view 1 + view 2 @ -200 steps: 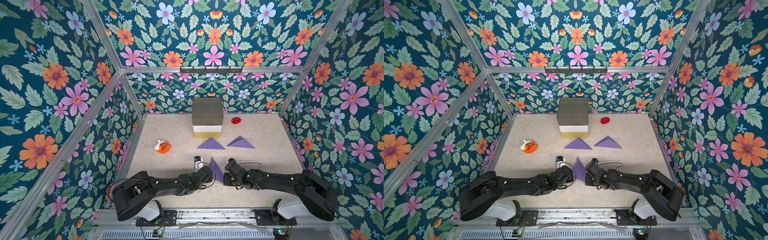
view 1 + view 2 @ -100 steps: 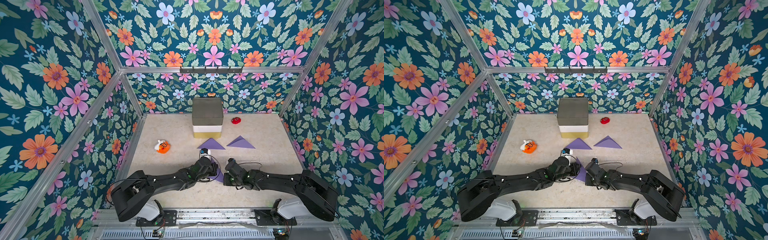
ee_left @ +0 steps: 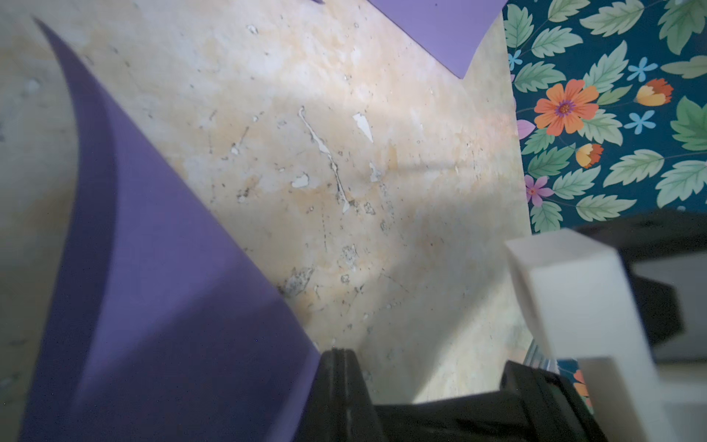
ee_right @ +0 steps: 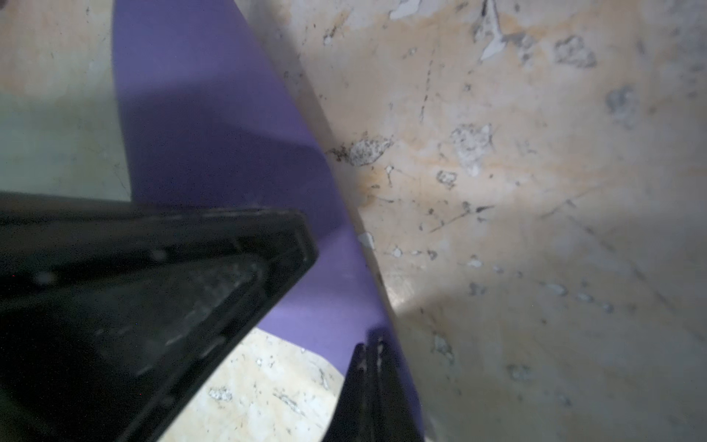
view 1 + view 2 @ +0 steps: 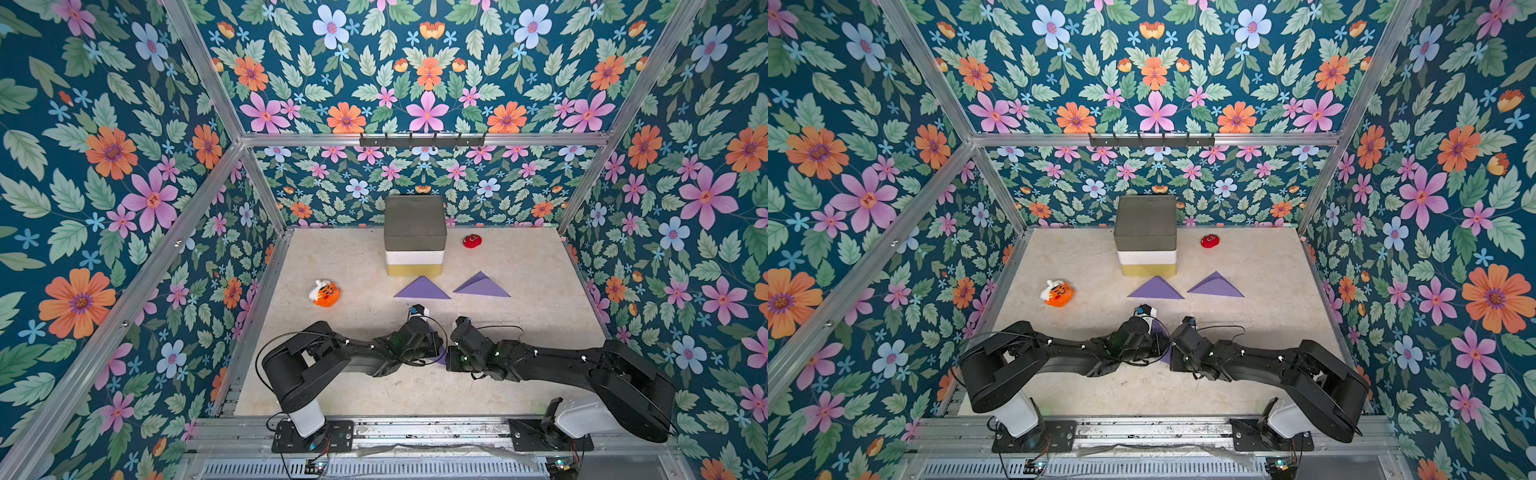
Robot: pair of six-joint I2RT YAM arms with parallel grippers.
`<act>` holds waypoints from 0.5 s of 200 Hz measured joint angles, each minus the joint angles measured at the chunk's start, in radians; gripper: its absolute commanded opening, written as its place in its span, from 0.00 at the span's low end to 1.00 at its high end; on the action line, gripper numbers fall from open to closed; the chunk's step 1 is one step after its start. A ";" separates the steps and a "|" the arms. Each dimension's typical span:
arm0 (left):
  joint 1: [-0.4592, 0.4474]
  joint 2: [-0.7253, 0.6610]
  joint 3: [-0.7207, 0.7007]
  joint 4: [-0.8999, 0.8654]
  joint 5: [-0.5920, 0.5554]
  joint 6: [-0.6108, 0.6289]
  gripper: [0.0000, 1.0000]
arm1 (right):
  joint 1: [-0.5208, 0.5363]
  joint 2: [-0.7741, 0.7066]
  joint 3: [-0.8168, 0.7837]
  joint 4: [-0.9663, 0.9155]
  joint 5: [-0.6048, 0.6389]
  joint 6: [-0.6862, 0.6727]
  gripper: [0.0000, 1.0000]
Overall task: Fold the square paper diagonally
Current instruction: Fold the paper at the center of the board.
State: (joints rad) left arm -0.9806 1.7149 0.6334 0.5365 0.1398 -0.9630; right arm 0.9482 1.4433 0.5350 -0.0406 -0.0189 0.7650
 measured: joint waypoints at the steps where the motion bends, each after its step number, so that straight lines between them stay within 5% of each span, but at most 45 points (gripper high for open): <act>1: 0.000 0.001 0.000 0.001 0.000 0.000 0.00 | 0.000 0.000 0.000 0.001 0.000 0.000 0.00; 100: 0.050 0.044 -0.035 0.058 0.015 0.031 0.00 | 0.002 0.004 -0.011 0.032 -0.008 0.001 0.00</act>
State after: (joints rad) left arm -0.9310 1.7592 0.5987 0.5949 0.1551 -0.9321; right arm 0.9501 1.4471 0.5236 -0.0090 -0.0273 0.7662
